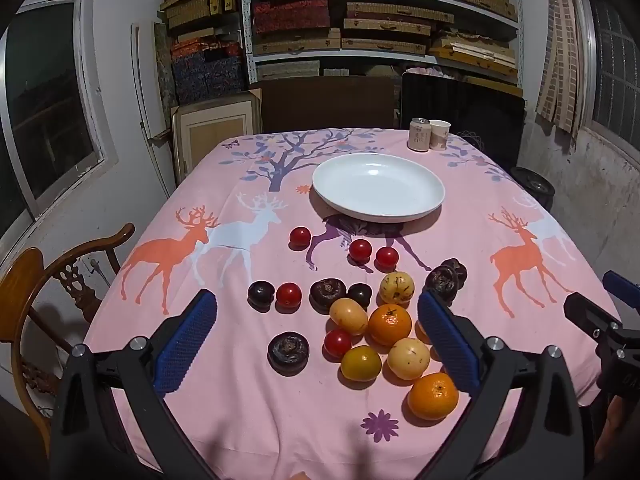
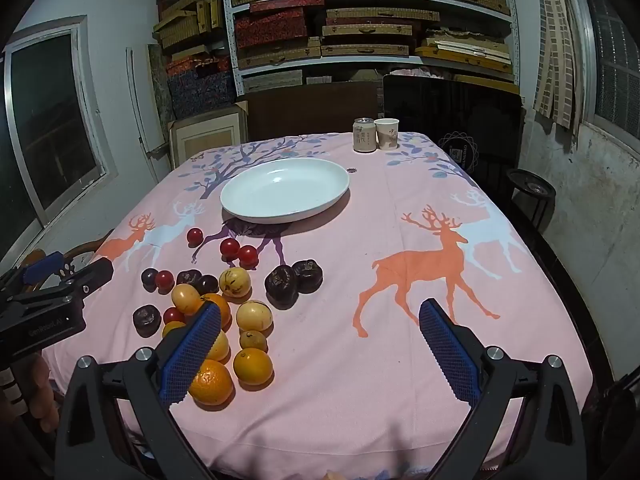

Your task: Organize fruits

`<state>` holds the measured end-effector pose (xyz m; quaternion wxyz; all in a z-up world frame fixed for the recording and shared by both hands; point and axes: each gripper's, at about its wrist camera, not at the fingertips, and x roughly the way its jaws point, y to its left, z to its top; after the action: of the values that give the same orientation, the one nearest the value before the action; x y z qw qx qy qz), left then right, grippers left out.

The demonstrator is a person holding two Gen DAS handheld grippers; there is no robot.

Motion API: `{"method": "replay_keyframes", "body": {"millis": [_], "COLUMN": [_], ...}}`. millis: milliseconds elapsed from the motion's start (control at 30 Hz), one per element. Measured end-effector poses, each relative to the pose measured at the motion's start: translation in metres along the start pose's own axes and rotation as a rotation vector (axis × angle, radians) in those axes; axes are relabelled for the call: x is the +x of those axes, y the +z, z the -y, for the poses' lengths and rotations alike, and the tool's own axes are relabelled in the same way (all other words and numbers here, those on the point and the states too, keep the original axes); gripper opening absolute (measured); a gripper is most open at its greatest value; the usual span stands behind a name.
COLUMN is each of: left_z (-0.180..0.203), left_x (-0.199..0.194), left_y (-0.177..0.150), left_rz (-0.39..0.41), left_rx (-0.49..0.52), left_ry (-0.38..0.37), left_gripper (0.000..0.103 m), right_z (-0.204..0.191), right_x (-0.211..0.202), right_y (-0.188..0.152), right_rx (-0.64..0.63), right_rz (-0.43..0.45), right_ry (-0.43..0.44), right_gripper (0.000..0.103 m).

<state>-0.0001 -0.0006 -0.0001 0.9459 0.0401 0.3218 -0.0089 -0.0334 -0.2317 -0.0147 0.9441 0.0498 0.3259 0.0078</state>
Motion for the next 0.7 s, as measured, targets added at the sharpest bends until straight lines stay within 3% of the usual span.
{"method": "replay_keyframes", "body": {"millis": [700], "left_z": [0.0], "left_x": [0.0002], "left_y": [0.0], "left_rz": [-0.004], "left_rx": [-0.001], "left_ry": [-0.002], "left_gripper": [0.099], "right_z": [-0.0007], "right_x": [0.0], "right_y": [-0.0012], "right_rx": [0.0], "right_rz": [0.001], "right_ry": [0.001], "right_gripper": [0.099]}}
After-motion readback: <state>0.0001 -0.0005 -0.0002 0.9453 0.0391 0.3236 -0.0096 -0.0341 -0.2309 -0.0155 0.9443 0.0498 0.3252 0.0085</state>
